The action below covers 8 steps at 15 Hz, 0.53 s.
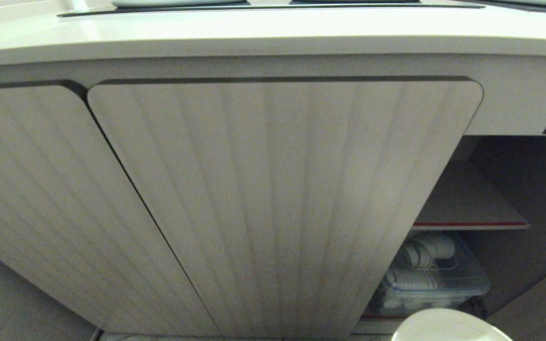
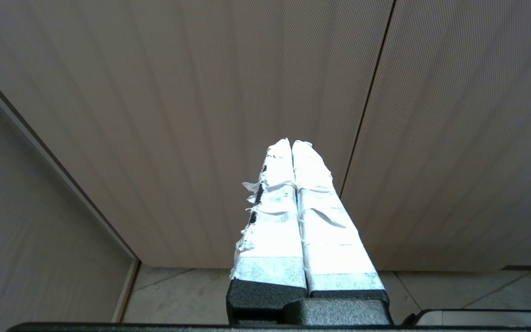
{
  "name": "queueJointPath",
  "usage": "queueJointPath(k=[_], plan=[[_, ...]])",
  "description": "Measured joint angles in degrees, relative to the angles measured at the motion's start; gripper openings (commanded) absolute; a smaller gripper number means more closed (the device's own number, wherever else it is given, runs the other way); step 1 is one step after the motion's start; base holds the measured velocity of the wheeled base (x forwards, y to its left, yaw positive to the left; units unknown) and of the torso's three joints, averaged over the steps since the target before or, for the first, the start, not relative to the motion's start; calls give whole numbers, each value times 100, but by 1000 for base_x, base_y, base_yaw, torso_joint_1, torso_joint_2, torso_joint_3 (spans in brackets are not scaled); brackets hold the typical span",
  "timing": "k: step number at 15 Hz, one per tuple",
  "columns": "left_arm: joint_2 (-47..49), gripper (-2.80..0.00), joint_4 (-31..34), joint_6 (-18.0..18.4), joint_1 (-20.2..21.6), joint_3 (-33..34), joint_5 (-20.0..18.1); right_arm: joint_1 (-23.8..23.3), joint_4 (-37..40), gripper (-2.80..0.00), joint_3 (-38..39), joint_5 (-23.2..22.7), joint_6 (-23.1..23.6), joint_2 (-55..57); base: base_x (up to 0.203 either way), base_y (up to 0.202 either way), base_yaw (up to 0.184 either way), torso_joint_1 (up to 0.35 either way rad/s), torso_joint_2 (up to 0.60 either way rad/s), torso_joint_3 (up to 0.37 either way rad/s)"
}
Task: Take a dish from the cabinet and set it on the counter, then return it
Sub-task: Put it back into the cabinet
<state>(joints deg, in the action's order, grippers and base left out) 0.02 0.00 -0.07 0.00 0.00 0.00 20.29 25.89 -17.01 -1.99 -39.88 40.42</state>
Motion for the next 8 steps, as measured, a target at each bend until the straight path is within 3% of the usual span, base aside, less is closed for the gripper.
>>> queueJointPath(k=[8], plan=[[0, -280, 0, 0, 0, 0, -2, -2, -8, -280, 17, -1, 2, 9, 0, 0, 0, 0, 0, 0]])
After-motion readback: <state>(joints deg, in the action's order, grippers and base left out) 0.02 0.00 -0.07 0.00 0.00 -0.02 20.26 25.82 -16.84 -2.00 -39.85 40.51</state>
